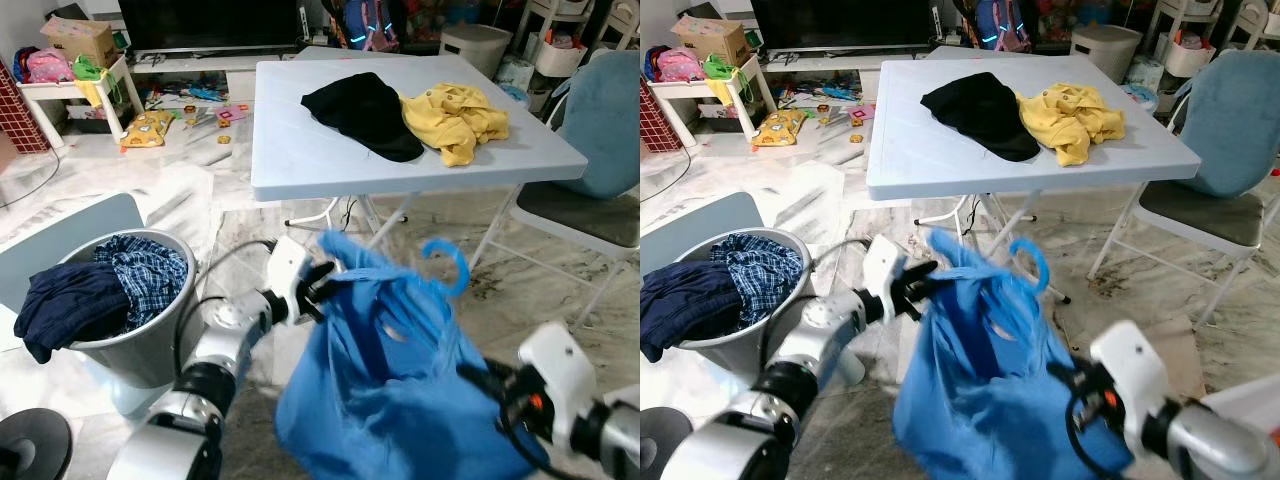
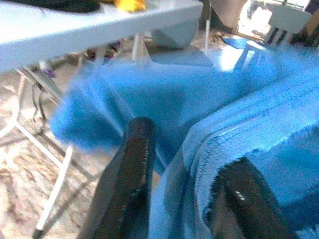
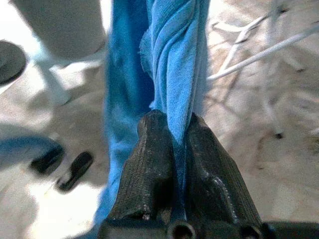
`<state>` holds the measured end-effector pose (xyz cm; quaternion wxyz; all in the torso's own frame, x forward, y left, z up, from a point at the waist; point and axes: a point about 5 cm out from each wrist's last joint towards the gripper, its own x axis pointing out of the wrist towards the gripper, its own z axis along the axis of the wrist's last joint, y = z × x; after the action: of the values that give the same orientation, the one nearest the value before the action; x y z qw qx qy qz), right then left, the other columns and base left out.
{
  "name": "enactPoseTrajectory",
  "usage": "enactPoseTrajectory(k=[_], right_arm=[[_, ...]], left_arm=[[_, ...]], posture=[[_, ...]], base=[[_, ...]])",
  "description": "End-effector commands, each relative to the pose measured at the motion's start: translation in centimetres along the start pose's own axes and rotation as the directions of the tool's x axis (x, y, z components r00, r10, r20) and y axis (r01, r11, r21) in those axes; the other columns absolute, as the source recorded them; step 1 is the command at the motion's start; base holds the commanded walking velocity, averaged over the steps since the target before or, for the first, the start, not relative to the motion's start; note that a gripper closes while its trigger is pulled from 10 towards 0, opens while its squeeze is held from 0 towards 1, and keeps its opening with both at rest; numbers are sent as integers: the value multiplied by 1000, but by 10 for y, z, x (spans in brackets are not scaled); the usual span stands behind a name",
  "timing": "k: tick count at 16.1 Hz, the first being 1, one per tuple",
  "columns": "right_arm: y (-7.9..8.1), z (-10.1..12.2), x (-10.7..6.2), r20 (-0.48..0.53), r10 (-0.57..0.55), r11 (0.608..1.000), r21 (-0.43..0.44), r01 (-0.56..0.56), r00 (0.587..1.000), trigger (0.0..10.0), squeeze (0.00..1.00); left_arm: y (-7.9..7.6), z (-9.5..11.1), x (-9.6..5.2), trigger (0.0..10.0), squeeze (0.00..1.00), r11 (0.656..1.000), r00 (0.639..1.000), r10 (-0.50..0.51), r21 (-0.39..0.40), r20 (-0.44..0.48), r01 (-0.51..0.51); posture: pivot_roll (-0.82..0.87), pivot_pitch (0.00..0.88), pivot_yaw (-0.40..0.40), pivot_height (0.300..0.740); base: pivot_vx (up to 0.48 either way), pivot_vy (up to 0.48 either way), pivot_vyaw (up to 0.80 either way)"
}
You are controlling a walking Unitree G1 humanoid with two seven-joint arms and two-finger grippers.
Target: Hang hanger
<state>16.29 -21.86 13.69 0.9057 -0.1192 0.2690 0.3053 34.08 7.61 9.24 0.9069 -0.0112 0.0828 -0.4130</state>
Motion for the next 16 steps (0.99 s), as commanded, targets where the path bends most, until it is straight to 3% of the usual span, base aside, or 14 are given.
enactPoseTrajectory(k=[1, 5, 6, 8, 10, 13, 16], right_arm=[[2, 5, -9, 14, 38, 999, -39, -37, 999, 10000, 0], [-15, -32, -44, -209, 17, 995, -95, -38, 978, 10000, 0], [-16, -34, -46, -219, 14, 994, -103, -38, 976, 10000, 0], [-24, -36, -68, -278, 18, 983, -170, -67, 960, 10000, 0], [-26, -31, -79, -259, 29, 978, -193, -81, 966, 10000, 0], [-30, 3, -108, -137, 60, 967, -237, -91, 989, 10000, 0], [-33, 26, -122, -27, 65, 962, -265, -70, 997, 10000, 0]], left_arm=[[9, 12, -1, 0, 0, 999, 999, 36, 19, 31, -37], [16, 18, -1, 0, 0, 998, 998, 49, 30, 29, -50], [16, 18, -1, 0, 0, 998, 998, 48, 31, 28, -49], [17, 18, -1, 0, 0, 999, 999, 43, 31, 21, -43], [17, 17, -1, 0, 0, 999, 999, 36, 29, 12, -36], [17, 9, -3, 0, 0, 999, 999, 24, 28, -21, -23], [12, 1, -2, 0, 0, 1000, 998, -13, 13, -55, 14]], posture=[[-44, 0, -25, 740], [-50, 0, -13, 740], [-50, 0, -13, 740], [-54, 0, -8, 740], [-55, 0, -6, 740], [-65, 0, -1, 740], [-76, 0, 3, 740]], base=[[0, 0, 0], [0, 0, 0], [0, 0, 0], [0, 0, 0], [0, 0, 0], [0, 0, 0], [0, 0, 0]])
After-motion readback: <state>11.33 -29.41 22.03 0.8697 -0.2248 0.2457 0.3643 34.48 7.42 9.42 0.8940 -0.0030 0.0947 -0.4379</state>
